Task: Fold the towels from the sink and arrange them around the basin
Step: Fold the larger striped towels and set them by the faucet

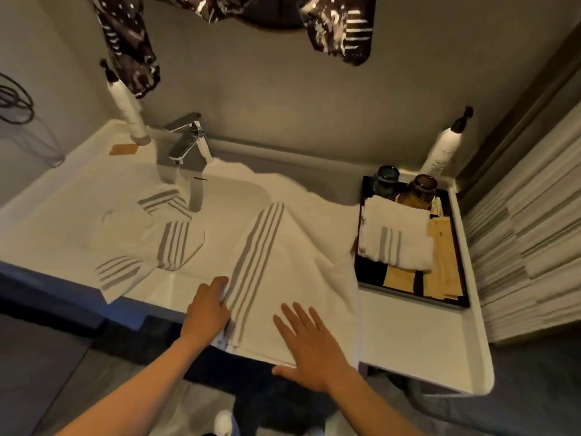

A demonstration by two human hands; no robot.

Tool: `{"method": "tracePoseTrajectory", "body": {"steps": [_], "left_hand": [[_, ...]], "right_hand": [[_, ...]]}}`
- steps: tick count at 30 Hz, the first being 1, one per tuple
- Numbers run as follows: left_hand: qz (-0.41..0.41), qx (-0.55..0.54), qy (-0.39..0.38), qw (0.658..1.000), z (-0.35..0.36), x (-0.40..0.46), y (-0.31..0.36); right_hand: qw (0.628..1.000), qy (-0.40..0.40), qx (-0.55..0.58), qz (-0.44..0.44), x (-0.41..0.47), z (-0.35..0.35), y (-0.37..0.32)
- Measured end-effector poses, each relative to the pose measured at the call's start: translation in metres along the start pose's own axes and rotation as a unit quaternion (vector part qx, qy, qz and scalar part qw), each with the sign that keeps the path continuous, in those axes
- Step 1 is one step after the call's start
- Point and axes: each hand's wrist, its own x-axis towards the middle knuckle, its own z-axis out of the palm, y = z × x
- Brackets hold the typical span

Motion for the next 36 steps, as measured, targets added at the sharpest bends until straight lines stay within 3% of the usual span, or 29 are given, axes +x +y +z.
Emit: {"method": "tracePoseTrajectory", "body": {"steps": [3, 6, 9, 11, 13, 16, 19, 21, 26, 31, 34, 36], "left_hand": [[-0.009, 0.026, -0.006, 1.0, -0.005, -0.013, -0.013], [0.061, 0.128, 0.097, 0.985, -0.009, -0.007, 0.022], [0.219, 0.041, 0.027, 0.974, -0.008, 0.026, 0.101], [0.289, 0.033, -0.002, 0.957, 0.001, 0.055, 0.157], [0.317, 0.046, -0.009, 0.947, 0.019, 0.085, 0.209], [0.287, 0.136, -0.086, 0.944, 0.054, 0.128, 0.262], [0.231, 0.233, -0.17, 0.929, 0.076, 0.155, 0.272], [0.24, 0.239, -0.188, 0.922, 0.081, 0.165, 0.27], [0.256, 0.085, -0.058, 0.961, 0.066, 0.195, 0.283], [0.307, 0.127, 0.089, 0.939, 0.071, 0.188, 0.292], [0.341, 0.118, 0.099, 0.927, 0.066, 0.155, 0.255], [0.376, 0.134, 0.07, 0.914, 0.061, 0.123, 0.22]], "right_hand": [[0.999, 0.017, 0.032, 0.01, -0.017, -0.009, -0.002], [0.978, 0.148, 0.095, 0.108, -0.019, -0.023, -0.002], [0.892, 0.3, 0.137, 0.31, -0.009, -0.042, 0.016], [0.848, 0.298, 0.163, 0.406, -0.002, -0.056, 0.031], [0.836, 0.27, 0.192, 0.438, 0.009, -0.06, 0.048], [0.845, 0.247, 0.208, 0.428, 0.023, -0.059, 0.061], [0.832, 0.266, 0.242, 0.422, 0.023, -0.057, 0.067], [0.831, 0.266, 0.259, 0.414, 0.02, -0.054, 0.072], [0.808, 0.271, 0.297, 0.43, 0.013, -0.047, 0.08], [0.781, 0.302, 0.328, 0.437, 0.011, -0.047, 0.069], [0.832, 0.338, 0.162, 0.409, 0.005, -0.045, 0.045], [0.897, 0.317, 0.1, 0.29, 0.012, -0.043, 0.029]]}}
